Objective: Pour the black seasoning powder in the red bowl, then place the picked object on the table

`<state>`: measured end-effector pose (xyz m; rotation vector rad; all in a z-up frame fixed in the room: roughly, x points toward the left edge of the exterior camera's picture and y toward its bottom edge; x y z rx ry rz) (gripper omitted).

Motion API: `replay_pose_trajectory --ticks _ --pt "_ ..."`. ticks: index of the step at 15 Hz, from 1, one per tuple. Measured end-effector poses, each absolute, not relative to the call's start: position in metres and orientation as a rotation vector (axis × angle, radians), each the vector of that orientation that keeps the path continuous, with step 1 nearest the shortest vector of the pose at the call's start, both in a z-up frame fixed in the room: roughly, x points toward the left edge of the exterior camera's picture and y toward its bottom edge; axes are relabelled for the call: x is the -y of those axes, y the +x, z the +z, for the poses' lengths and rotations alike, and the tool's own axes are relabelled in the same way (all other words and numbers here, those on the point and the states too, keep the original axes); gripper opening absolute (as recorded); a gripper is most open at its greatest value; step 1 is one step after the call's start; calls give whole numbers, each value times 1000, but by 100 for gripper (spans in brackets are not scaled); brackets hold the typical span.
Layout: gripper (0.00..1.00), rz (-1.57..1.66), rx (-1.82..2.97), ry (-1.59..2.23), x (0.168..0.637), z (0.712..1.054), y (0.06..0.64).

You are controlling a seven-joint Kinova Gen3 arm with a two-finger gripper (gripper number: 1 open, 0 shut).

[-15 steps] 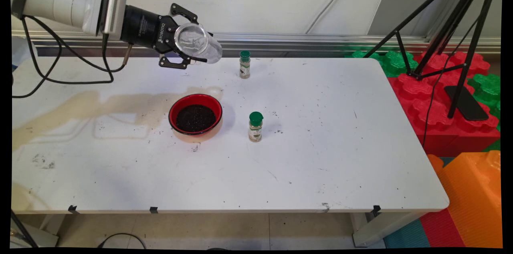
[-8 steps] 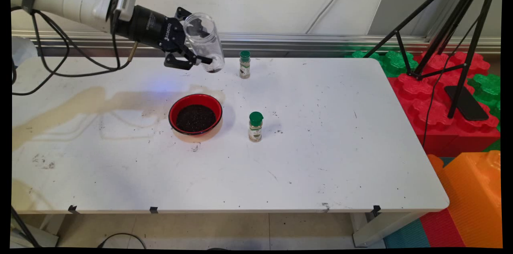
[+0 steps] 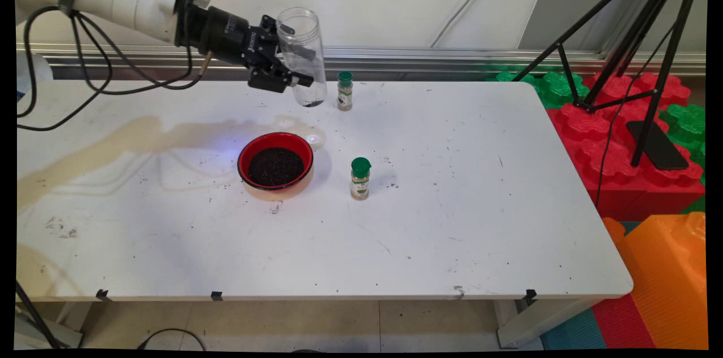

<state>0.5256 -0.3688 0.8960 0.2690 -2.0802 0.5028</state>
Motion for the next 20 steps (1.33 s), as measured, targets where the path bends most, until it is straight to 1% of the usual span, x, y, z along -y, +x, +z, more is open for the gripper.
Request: replay_pose_trajectory --ticks 8,20 --pt "0 394 2029 422 393 877 515" --pt "0 285 1999 547 420 819 493"
